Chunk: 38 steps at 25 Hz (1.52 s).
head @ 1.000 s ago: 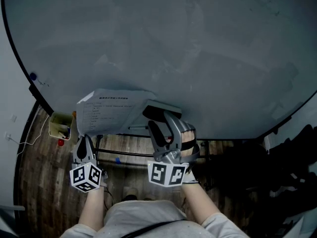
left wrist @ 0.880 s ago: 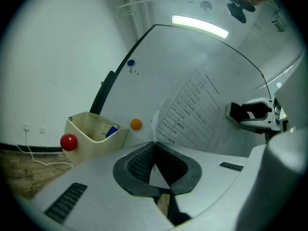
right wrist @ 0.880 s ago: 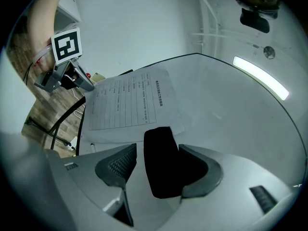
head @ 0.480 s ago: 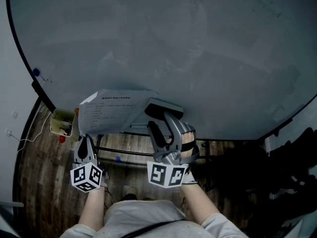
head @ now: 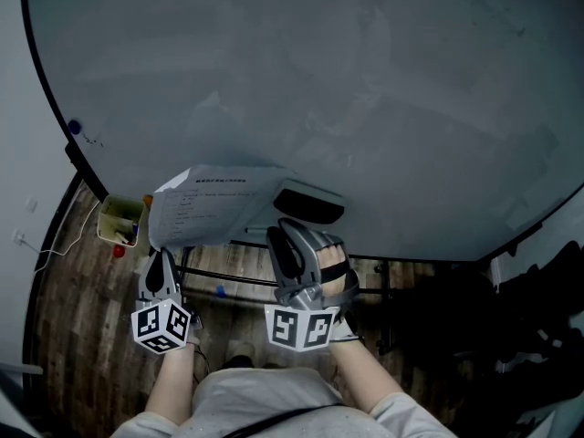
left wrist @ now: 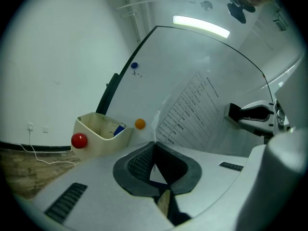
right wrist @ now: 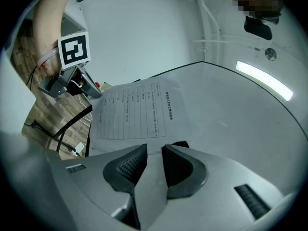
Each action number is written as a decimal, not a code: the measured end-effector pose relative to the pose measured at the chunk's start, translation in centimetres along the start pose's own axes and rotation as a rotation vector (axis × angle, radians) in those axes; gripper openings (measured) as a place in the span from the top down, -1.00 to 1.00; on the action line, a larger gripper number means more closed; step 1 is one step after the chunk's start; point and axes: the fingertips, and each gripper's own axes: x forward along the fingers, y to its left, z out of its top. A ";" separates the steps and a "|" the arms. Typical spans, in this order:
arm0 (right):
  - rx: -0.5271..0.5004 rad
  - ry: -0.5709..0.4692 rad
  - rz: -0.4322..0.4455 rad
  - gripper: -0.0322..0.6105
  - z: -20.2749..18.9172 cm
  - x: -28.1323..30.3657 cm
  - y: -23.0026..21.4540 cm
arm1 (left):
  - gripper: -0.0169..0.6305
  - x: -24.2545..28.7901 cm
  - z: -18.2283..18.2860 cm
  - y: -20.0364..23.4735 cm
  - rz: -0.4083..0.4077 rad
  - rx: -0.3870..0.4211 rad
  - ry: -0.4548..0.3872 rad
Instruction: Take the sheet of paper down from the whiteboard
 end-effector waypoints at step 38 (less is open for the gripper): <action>0.184 -0.042 0.218 0.27 3.1 3.5 3.4 | 0.90 -1.9 -0.6 5.5 0.091 0.015 0.013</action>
